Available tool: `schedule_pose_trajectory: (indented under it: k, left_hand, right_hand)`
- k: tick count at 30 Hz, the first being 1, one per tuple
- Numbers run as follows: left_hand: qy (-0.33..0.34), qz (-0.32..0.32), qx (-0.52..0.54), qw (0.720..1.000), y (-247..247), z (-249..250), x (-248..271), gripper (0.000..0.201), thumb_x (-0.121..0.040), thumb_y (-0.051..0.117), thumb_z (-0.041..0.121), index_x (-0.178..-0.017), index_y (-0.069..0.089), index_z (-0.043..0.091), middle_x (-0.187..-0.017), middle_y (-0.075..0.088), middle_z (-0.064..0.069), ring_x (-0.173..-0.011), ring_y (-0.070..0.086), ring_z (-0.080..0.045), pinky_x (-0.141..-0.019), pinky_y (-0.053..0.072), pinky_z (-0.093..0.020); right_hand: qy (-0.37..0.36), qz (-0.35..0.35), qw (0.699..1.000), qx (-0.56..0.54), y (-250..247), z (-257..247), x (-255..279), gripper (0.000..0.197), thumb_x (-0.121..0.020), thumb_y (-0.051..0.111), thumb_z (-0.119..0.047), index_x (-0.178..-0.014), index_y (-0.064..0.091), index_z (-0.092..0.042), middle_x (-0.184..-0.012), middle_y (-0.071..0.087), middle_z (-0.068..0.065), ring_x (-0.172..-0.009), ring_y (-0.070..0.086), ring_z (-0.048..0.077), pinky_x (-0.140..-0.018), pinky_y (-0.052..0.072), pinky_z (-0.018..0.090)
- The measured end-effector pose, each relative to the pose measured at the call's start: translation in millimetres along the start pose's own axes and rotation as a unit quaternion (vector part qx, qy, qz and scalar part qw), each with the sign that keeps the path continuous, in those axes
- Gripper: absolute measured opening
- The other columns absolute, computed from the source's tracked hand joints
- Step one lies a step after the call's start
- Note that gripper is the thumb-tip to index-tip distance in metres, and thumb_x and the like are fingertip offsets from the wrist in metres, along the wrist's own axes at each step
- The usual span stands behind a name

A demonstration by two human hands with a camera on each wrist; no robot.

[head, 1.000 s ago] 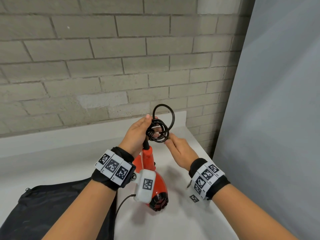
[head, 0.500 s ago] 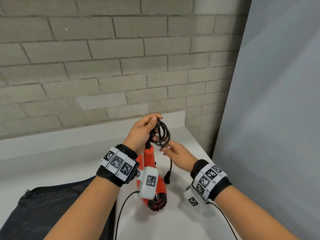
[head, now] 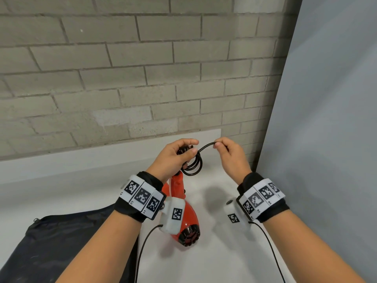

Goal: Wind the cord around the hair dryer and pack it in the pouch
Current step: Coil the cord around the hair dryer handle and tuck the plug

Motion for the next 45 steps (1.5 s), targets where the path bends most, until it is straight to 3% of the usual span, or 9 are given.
schedule_pose_trajectory:
  k: [2, 6, 15, 21, 28, 31, 36, 40, 45]
  left_hand:
    - [-0.004, -0.019, -0.056, 0.998, -1, 2, -1, 0.019, -0.088, 0.056, 0.014, -0.097, 0.063, 0.028, -0.071, 0.053, 0.006, -0.053, 0.045, -0.010, -0.059, 0.042, -0.021]
    - [-0.014, -0.034, -0.135, 0.990, 0, 6, -2, 0.023, -0.088, 0.057, 0.017, -0.110, 0.062, 0.019, -0.070, 0.055, 0.007, -0.057, 0.049, -0.015, -0.064, 0.045, -0.024]
    - [-0.009, -0.029, -0.123, 0.992, 4, 9, -3, 0.017, -0.090, 0.052, 0.018, -0.100, 0.064, 0.025, -0.058, 0.049, 0.006, -0.046, 0.044, -0.008, -0.052, 0.039, -0.016]
    - [-0.010, 0.050, 0.018, 0.999, -3, 4, -6, 0.021, -0.094, 0.045, 0.014, -0.084, 0.062, 0.022, -0.071, 0.048, 0.001, -0.056, 0.044, -0.009, -0.046, 0.042, -0.015]
    - [-0.040, 0.110, 0.114, 0.987, -14, -1, -5, 0.022, -0.095, 0.041, 0.016, -0.086, 0.061, 0.022, -0.081, 0.053, 0.002, -0.065, 0.043, -0.009, -0.046, 0.043, -0.012]
    - [-0.036, 0.113, 0.122, 0.985, -15, -1, -5, 0.022, -0.095, 0.041, 0.017, -0.087, 0.061, 0.022, -0.081, 0.052, 0.002, -0.064, 0.041, -0.008, -0.046, 0.041, -0.013]
    - [-0.033, 0.111, 0.115, 0.987, -16, -1, -3, 0.023, -0.096, 0.040, 0.019, -0.087, 0.060, 0.025, -0.082, 0.051, 0.003, -0.063, 0.040, -0.009, -0.047, 0.040, -0.014]
    - [-0.036, 0.111, 0.097, 0.988, -15, -1, -3, 0.024, -0.096, 0.038, 0.022, -0.087, 0.059, 0.029, -0.084, 0.055, 0.005, -0.065, 0.043, -0.010, -0.052, 0.040, -0.018]
    - [-0.039, 0.099, 0.120, 0.987, -11, -2, -3, 0.024, -0.096, 0.038, 0.022, -0.088, 0.061, 0.024, -0.082, 0.060, -0.001, -0.074, 0.053, -0.017, -0.070, 0.044, -0.028]
  right_hand:
    - [-0.023, 0.021, 0.999, 0.022, -10, -12, -3, 0.018, -0.092, 0.046, -0.013, -0.085, 0.063, -0.011, -0.070, 0.055, -0.009, -0.067, 0.049, 0.007, -0.061, 0.036, 0.008]
    - [-0.056, 0.048, 0.996, 0.046, -22, -32, -4, 0.018, -0.091, 0.049, -0.014, -0.086, 0.066, -0.010, -0.081, 0.057, -0.004, -0.079, 0.053, 0.016, -0.072, 0.042, 0.029]
    - [-0.089, 0.030, 0.995, 0.026, -26, -33, 1, 0.015, -0.090, 0.051, -0.014, -0.088, 0.066, -0.011, -0.075, 0.053, -0.014, -0.073, 0.051, 0.007, -0.069, 0.040, 0.018]
    - [0.002, -0.088, 0.995, 0.046, -24, 1, 7, 0.015, -0.093, 0.045, -0.011, -0.089, 0.060, -0.009, -0.062, 0.046, -0.009, -0.052, 0.042, 0.001, -0.053, 0.034, 0.010]
    - [0.134, -0.244, 0.954, 0.113, -6, 63, 26, 0.025, -0.085, 0.047, 0.003, -0.075, 0.048, -0.019, -0.086, 0.057, 0.008, -0.058, 0.050, 0.003, -0.062, 0.039, 0.017]
    - [0.141, -0.187, 0.970, 0.060, -4, 51, 24, 0.018, -0.087, 0.047, 0.003, -0.079, 0.047, -0.014, -0.082, 0.059, 0.009, -0.051, 0.053, 0.000, -0.053, 0.039, 0.009]
    - [0.036, 0.017, 0.980, -0.197, -10, -7, 18, 0.027, -0.087, 0.048, 0.007, -0.079, 0.047, -0.019, -0.080, 0.056, 0.003, -0.058, 0.059, 0.002, -0.059, 0.051, 0.014]
    - [-0.020, -0.025, 0.938, -0.344, 3, -49, 23, 0.018, -0.080, 0.052, 0.003, -0.080, 0.047, -0.014, -0.082, 0.056, 0.005, -0.059, 0.063, 0.006, -0.061, 0.055, 0.021]
    - [-0.029, -0.004, 0.970, -0.241, 26, -54, 28, 0.034, -0.080, 0.059, 0.007, -0.076, 0.050, -0.026, -0.079, 0.057, -0.005, -0.066, 0.059, 0.001, -0.063, 0.050, 0.015]
Point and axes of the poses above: each hand's wrist, its own x-axis away from the middle knuckle, its own y-axis out of the palm, z = x × y, the point moved 3 cm from there along -x, towards the middle knuckle
